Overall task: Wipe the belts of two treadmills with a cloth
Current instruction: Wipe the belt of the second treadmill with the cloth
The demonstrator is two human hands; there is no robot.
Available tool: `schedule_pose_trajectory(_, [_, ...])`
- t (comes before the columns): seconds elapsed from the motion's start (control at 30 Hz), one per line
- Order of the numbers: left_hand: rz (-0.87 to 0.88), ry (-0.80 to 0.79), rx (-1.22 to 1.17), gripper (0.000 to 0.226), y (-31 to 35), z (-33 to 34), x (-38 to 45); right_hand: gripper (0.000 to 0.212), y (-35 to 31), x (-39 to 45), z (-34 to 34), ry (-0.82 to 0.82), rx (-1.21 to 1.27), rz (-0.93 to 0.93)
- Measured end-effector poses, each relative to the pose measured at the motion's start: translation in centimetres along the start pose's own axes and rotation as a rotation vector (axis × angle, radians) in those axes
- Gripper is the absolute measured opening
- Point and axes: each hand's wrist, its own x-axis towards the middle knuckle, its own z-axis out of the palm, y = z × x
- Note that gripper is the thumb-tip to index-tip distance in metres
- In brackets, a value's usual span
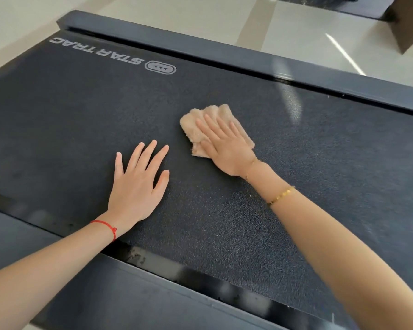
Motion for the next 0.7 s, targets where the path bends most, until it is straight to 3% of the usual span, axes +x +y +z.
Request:
schedule_pose_trajectory(0.23, [-0.008,-0.012,0.009,0.062,0.2,-0.1,0.0,0.056,9.9,0.6,-3.0,0.041,-0.019,0.345])
schedule_pose_trajectory(0.43, [-0.022,-0.022,0.026,0.063,0.4,-0.2,0.2,0.056,8.8,7.9,-3.4,0.111,0.094,0.537])
schedule_pose_trajectory(0.53, [-0.022,-0.031,0.028,0.063,0.4,-0.2,0.3,0.056,6.0,10.9,-3.1,0.086,0.12,0.476])
schedule_pose_trajectory(0.7, [-0.015,-0.039,-0.003,0.063,0.2,-0.5,0.4,0.055,-1.3,12.7,-1.5,0.014,0.065,0.193])
